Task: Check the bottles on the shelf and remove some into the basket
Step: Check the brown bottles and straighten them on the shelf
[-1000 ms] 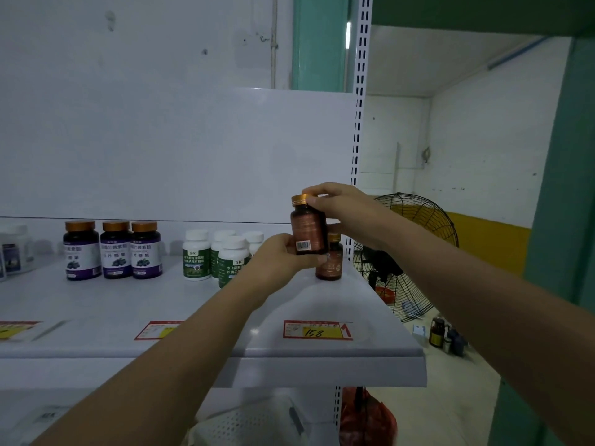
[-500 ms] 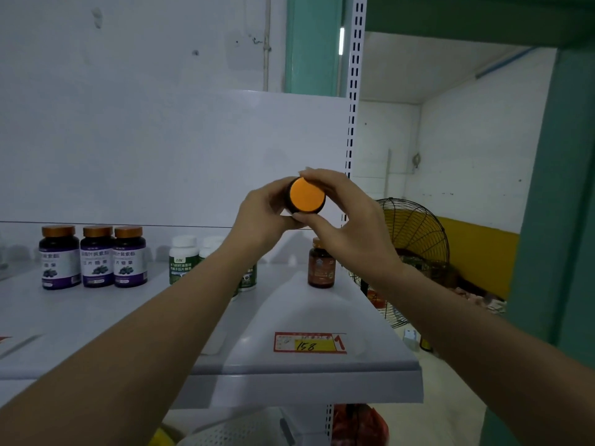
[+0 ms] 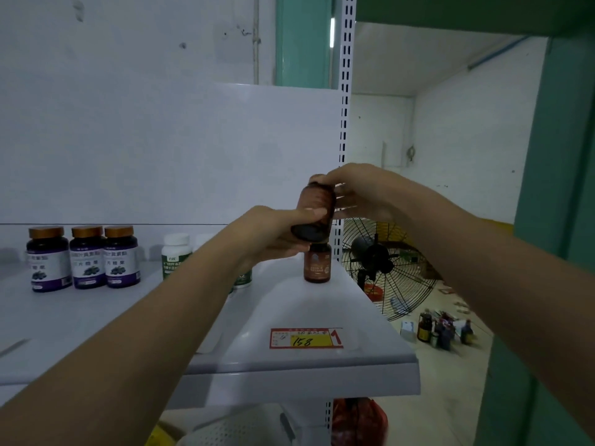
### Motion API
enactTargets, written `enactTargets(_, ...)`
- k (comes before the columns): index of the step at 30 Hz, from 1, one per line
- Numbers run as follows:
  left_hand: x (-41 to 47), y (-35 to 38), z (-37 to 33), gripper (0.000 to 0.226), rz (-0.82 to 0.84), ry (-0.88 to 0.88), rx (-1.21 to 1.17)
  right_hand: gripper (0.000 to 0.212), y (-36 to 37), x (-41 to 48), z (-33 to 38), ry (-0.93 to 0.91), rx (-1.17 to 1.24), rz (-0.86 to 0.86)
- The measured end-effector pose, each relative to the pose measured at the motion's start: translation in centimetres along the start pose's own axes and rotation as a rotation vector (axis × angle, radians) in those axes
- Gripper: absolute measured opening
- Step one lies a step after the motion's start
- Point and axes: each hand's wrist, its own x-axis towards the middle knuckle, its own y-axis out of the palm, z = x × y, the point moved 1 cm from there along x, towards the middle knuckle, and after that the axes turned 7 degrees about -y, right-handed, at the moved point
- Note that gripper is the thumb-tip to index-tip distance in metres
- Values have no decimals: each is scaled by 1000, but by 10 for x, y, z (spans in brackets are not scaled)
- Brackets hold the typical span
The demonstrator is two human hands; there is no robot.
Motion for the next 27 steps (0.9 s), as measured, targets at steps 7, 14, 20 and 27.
enactTargets(7,8,20,23,68,-524,181,376,27,21,6,1,-230,-411,-99)
enactTargets(14,16,15,33,42,-252,194,228,29,26,8,-2,-302,-436,-31)
enactTargets(20,15,12,45,40,-340,238,221,28,30,10,-20,-261,-379,-33)
enactTargets(27,24,12,62,51,-279,213,734,25,33,24,-15,-321,-565,-59)
